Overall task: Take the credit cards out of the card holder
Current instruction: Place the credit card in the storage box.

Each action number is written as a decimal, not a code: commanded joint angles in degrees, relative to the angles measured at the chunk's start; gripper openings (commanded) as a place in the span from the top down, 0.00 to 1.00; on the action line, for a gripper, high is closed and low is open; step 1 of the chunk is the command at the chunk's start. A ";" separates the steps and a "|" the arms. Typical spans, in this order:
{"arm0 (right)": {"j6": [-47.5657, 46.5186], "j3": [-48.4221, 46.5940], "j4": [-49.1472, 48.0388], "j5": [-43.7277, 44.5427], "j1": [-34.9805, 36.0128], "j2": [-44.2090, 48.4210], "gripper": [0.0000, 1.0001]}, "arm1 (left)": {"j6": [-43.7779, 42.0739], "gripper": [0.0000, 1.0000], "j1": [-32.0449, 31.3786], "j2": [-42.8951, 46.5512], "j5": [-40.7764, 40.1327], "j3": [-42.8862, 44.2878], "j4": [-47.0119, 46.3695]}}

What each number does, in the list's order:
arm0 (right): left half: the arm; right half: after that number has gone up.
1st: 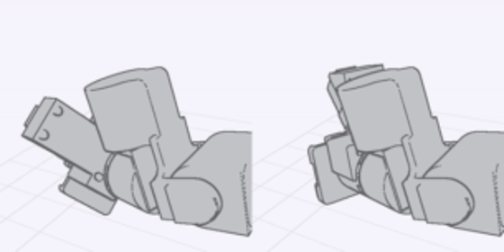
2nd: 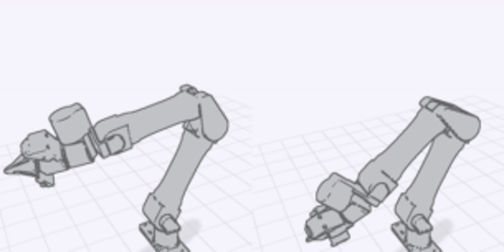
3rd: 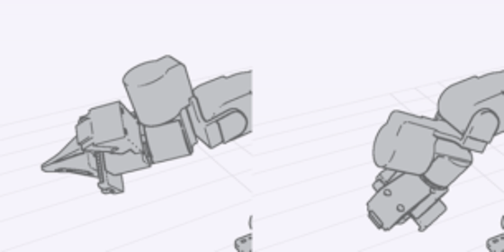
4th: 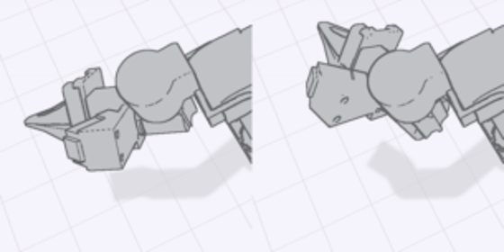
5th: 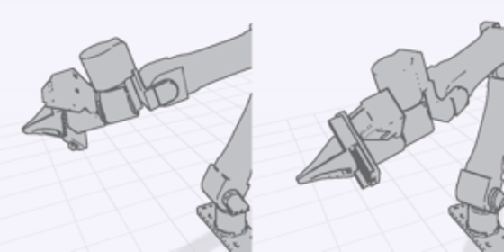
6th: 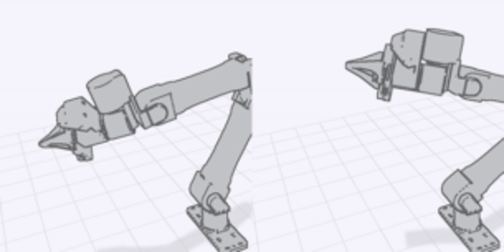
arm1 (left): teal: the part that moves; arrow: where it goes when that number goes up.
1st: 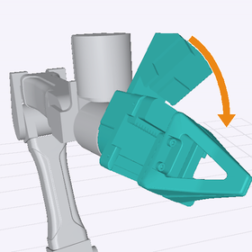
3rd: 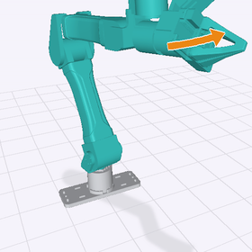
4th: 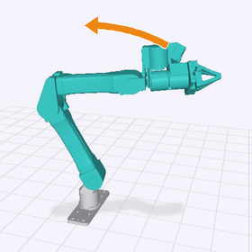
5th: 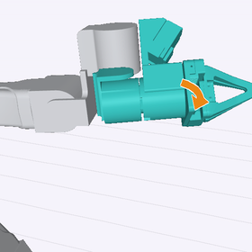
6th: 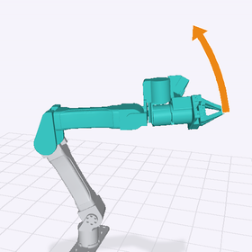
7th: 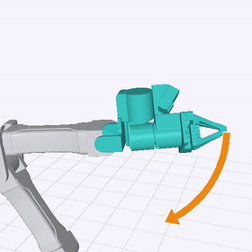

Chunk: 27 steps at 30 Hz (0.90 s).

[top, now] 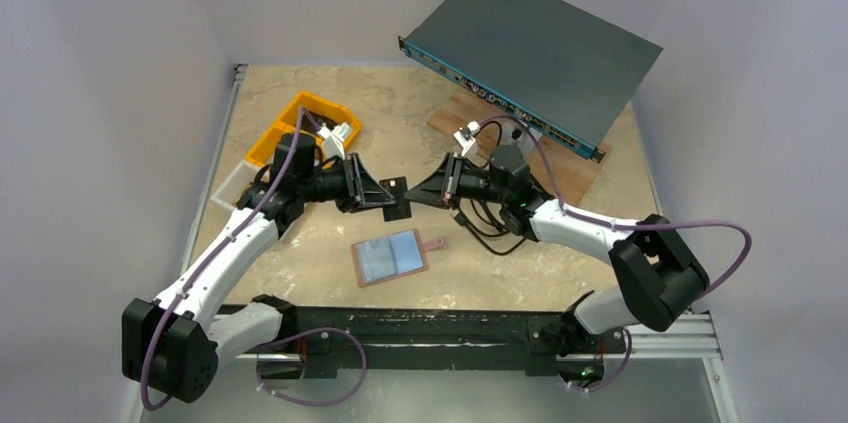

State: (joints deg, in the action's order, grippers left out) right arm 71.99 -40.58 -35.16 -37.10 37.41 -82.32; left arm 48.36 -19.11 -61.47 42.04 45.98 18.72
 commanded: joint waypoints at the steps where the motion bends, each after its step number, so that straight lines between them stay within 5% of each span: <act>1: -0.67 -0.82 -1.06 0.15 -0.33 1.15 1.00 | 3.13 0.87 0.39 0.04 4.24 -0.88 -6.96; 2: -1.05 -0.86 -0.62 0.37 -0.32 1.34 1.00 | 3.35 0.97 0.39 0.03 4.29 -1.00 -7.15; 4: -2.94 -1.54 3.13 1.29 -0.38 2.01 0.98 | 3.58 1.00 0.44 0.24 3.81 -1.15 -7.00; 9: -11.60 -4.69 18.07 8.57 -0.24 6.38 0.33 | 3.42 1.00 0.39 1.57 -2.82 0.30 -2.92; 13: -17.59 -6.45 27.50 14.97 -0.25 10.33 0.07 | 2.56 1.00 0.47 0.81 -13.82 5.17 4.65; 21: -21.72 -6.19 35.72 20.35 -0.26 15.95 0.01 | -0.94 1.00 4.43 -14.82 -36.58 25.38 14.53; 27: -23.36 -5.27 41.19 23.23 -0.30 21.47 0.01 | -2.01 1.00 10.40 -27.51 -41.76 36.91 14.54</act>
State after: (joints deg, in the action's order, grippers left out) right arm 51.62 -44.16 2.39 -18.72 37.47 -65.39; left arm 48.40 -12.29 -83.33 7.46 76.99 32.32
